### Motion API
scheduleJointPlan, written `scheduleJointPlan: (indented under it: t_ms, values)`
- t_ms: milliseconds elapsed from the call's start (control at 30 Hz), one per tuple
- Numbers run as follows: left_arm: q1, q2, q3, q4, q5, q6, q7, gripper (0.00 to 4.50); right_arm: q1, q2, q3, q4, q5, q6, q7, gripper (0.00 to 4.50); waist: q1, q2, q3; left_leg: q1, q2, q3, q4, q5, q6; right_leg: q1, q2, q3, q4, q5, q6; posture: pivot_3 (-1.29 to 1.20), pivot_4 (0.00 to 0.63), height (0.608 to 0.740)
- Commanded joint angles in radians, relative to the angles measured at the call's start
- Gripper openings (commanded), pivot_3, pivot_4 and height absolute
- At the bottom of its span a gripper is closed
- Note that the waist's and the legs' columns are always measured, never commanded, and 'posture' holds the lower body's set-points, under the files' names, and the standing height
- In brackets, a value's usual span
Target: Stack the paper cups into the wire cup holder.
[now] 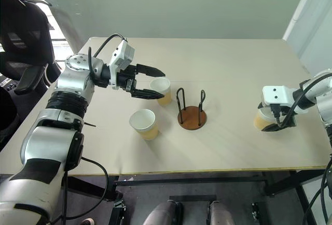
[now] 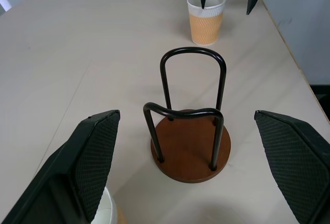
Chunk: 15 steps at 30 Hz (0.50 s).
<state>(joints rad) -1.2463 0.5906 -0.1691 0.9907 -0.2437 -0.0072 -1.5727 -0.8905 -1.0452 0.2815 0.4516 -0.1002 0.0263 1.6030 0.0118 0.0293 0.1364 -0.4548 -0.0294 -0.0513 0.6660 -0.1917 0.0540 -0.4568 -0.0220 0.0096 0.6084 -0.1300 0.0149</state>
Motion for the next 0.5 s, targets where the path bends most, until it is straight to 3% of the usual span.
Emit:
scheduleJointPlan:
  t_ms: [33,200,500]
  values:
    - [-0.035,0.010,0.009,-0.024,-0.021,-0.006,-0.042,4.50,-0.007,-0.038,-0.027,-0.064,0.066,0.054,0.011,4.45,0.000,0.000,0.000,0.000,0.000,0.000,0.000,0.000,0.000,0.000,0.000,0.000,0.000,0.000,0.000,0.00,0.150,0.740]
    - [-0.035,0.010,0.008,-0.022,-0.020,-0.005,-0.042,4.50,-0.033,-0.054,-0.024,-0.055,0.079,0.090,0.011,4.45,0.000,0.000,0.000,0.000,0.000,0.000,0.000,0.000,0.000,0.000,0.000,0.000,0.000,0.000,0.000,0.00,0.150,0.740]
    - [-0.038,0.006,0.016,-0.014,-0.013,-0.012,-0.042,4.50,0.017,-0.070,-0.001,0.005,-0.021,-0.046,-0.013,4.45,0.000,0.000,0.000,0.000,0.000,0.000,0.000,0.000,0.000,0.000,0.000,0.000,0.000,0.000,0.000,0.00,0.150,0.740]
